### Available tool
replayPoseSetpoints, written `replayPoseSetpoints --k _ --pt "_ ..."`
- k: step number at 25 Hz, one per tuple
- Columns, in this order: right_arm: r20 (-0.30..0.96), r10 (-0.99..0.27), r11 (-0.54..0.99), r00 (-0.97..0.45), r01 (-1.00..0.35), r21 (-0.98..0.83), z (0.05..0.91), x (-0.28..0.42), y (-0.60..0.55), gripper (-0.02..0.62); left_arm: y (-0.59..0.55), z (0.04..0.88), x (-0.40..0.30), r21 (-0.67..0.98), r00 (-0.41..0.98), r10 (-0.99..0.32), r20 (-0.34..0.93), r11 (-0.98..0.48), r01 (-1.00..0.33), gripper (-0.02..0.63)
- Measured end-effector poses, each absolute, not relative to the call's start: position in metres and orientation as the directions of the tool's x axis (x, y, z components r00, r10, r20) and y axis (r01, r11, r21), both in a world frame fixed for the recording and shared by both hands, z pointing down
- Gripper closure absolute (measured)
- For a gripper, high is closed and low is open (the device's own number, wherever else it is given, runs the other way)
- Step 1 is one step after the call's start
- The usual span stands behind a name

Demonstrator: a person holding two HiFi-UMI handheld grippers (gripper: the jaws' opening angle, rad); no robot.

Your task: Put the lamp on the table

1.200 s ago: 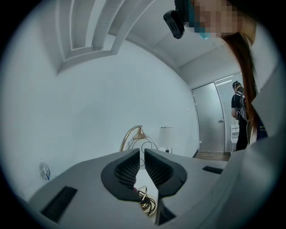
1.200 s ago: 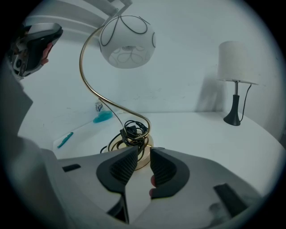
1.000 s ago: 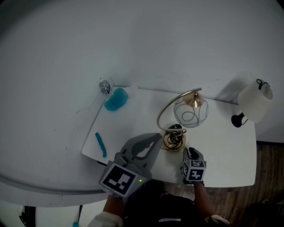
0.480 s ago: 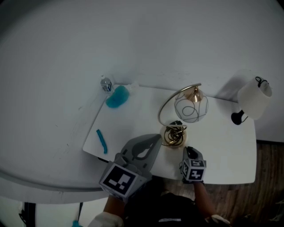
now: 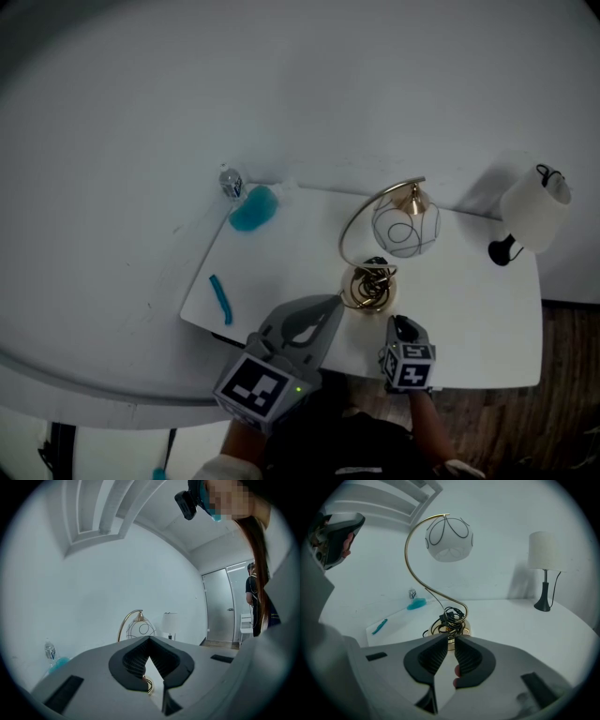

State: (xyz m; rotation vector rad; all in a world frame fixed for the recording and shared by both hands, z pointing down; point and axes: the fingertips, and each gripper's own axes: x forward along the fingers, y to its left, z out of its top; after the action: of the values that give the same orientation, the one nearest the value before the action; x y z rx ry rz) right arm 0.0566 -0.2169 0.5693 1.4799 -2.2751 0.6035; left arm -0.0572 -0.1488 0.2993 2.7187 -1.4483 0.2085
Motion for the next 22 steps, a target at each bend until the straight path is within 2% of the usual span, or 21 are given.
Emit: replayPoseSetpoints --k 22 --pt "0.451 -0.803 0.377 -0.388 -0.918 -0.119 0.542 0.053 -0.181 0.557 -0.096 0.303 -0.062 -0.006 0.556 -0.821 0.133 -0.561 -0.828 0.597"
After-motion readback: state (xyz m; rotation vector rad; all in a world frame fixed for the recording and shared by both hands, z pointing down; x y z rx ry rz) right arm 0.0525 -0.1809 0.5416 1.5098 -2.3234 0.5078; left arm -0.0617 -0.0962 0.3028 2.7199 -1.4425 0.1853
